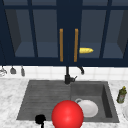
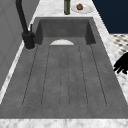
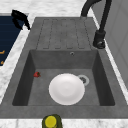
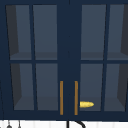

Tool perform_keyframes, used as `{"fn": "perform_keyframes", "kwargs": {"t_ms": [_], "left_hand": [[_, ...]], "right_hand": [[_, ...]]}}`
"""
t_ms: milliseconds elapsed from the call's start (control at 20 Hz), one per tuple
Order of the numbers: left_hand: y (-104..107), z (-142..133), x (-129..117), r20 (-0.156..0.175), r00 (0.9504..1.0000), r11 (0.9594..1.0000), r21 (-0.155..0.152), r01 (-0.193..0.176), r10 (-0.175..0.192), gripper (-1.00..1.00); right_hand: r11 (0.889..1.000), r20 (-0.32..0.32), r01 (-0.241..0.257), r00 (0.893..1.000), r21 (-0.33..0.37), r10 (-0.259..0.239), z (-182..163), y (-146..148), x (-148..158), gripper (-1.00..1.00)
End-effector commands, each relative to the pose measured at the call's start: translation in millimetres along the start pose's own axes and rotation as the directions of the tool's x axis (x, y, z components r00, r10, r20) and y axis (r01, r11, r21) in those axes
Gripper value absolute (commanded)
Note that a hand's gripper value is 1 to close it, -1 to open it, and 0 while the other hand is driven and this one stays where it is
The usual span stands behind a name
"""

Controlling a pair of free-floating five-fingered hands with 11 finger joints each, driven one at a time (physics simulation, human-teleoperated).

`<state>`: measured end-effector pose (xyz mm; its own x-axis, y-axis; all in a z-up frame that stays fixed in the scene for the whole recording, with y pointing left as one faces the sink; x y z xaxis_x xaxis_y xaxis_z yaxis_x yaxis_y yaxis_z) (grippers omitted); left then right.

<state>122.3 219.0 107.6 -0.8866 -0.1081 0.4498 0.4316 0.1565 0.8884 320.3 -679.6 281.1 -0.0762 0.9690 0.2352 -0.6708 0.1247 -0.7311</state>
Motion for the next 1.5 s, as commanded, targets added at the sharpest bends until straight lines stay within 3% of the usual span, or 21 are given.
{"fn": "perform_keyframes", "kwargs": {"t_ms": [0, 400, 650, 1050, 1450], "left_hand": [[0, 0, 0, 0.000, 1.0000, 1.0000, 0.000, 0.000, 0.000, 0.00], [0, 0, 0, 0.000, 1.0000, 1.0000, 0.000, 0.000, 0.000, 0.00], [0, 0, 0, 0.000, 1.0000, 1.0000, 0.000, 0.000, 0.000, 0.00], [0, 0, 0, 0.000, 1.0000, 1.0000, 0.000, 0.000, 0.000, 0.00], [0, 0, 0, 0.000, 1.0000, 1.0000, 0.000, 0.000, 0.000, 0.00]], "right_hand": [[0.997, -0.057, -0.070, 0.996, 0.010, 0.071, -1, -12, 19, -1.00], [0.989, -0.138, -0.142, 0.980, 0.044, 0.146, -9, -33, 58, -1.00], [0.981, -0.182, -0.191, 0.964, 0.043, 0.195, -6, -55, 86, -1.00], [0.971, -0.227, -0.231, 0.944, 0.065, 0.240, -12, -82, 130, -1.00], [0.974, -0.228, -0.220, 0.947, 0.045, 0.225, -27, -72, 163, -1.00]]}}
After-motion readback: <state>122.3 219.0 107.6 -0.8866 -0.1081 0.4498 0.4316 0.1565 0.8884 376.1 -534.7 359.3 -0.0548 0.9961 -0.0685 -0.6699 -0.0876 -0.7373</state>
